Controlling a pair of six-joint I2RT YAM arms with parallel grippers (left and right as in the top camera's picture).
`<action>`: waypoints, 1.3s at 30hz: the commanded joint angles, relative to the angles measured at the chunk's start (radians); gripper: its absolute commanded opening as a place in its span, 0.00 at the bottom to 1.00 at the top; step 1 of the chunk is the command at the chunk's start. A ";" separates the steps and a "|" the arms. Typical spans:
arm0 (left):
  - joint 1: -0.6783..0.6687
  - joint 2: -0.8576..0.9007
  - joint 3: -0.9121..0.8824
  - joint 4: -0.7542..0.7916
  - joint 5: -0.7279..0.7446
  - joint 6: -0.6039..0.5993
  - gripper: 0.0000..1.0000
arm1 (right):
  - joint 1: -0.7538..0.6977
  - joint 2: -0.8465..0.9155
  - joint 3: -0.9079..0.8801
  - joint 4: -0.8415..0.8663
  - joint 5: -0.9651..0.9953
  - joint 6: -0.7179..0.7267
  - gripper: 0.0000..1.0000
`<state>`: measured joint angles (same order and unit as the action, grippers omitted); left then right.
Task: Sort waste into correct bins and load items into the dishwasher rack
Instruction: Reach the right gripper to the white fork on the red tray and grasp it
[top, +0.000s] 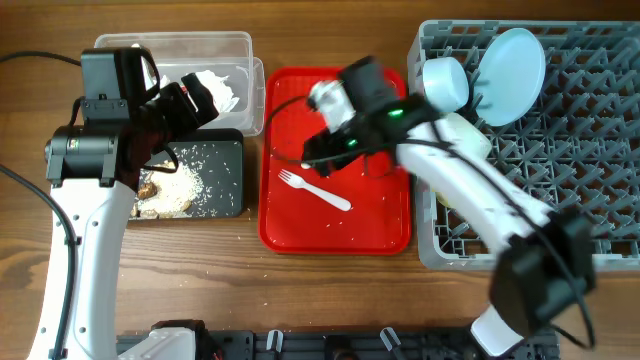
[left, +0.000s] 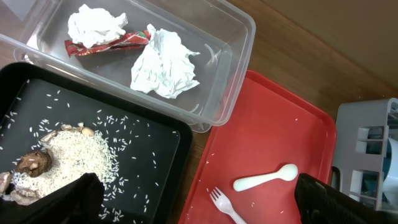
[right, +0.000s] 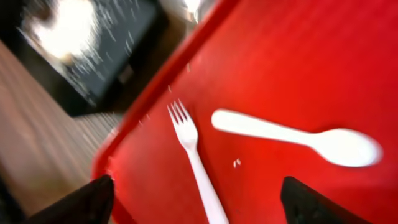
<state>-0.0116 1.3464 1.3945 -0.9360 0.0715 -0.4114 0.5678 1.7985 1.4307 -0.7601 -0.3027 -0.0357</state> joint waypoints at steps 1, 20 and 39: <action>0.005 -0.008 0.021 0.003 -0.013 0.015 1.00 | 0.053 0.105 -0.005 -0.004 0.105 -0.031 0.76; 0.005 -0.008 0.021 0.003 -0.013 0.015 1.00 | 0.124 0.291 -0.023 0.032 0.099 -0.121 0.49; 0.005 -0.008 0.021 0.003 -0.013 0.015 1.00 | 0.050 0.095 0.149 -0.217 0.146 0.126 0.04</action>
<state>-0.0116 1.3464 1.3945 -0.9356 0.0715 -0.4114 0.6563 2.0529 1.4574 -0.9180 -0.1818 0.0162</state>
